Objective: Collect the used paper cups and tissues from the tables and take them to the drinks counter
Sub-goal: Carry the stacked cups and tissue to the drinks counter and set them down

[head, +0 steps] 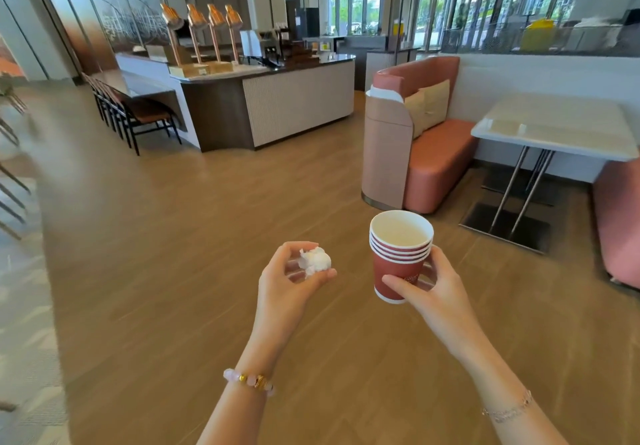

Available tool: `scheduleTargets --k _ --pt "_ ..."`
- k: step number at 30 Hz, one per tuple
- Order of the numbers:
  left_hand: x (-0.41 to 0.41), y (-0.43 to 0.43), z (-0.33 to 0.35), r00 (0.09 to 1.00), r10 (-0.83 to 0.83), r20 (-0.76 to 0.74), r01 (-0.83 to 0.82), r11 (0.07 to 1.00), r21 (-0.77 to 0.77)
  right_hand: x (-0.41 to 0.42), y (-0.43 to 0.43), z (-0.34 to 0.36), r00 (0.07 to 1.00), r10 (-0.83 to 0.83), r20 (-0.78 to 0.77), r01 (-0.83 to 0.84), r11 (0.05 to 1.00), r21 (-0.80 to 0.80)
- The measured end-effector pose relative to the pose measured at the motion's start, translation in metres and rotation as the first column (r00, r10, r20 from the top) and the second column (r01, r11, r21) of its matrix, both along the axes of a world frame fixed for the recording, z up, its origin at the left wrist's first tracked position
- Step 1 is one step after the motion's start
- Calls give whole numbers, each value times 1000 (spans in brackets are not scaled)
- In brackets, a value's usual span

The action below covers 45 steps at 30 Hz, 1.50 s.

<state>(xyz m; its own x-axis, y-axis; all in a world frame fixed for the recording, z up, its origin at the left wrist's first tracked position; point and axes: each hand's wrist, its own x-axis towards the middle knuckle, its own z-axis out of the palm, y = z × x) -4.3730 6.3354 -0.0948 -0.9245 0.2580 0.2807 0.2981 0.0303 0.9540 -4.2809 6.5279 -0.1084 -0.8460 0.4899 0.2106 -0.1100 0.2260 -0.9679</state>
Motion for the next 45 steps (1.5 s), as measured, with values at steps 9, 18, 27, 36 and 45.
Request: scheduleTargets --k 9,18,27,36,45 --pt "-201 79 -9 1000 19 -17 -18 999 40 -196 71 -14 1000 21 7 -21 1000 7" --pt "-412 147 11 999 17 -40 -16 999 29 -411 143 0 999 26 -23 -26 1000 -2" --pt "-581 204 -3 998 61 -23 -61 998 24 -592 211 -10 998 58 -23 -58 998 4" --pt "-786 296 9 993 113 -38 -112 993 34 -810 306 -4 993 114 -40 -113 993 18" --pt "-952 368 9 992 122 -31 -121 992 19 -974 384 -4 992 127 -6 -127 992 23"
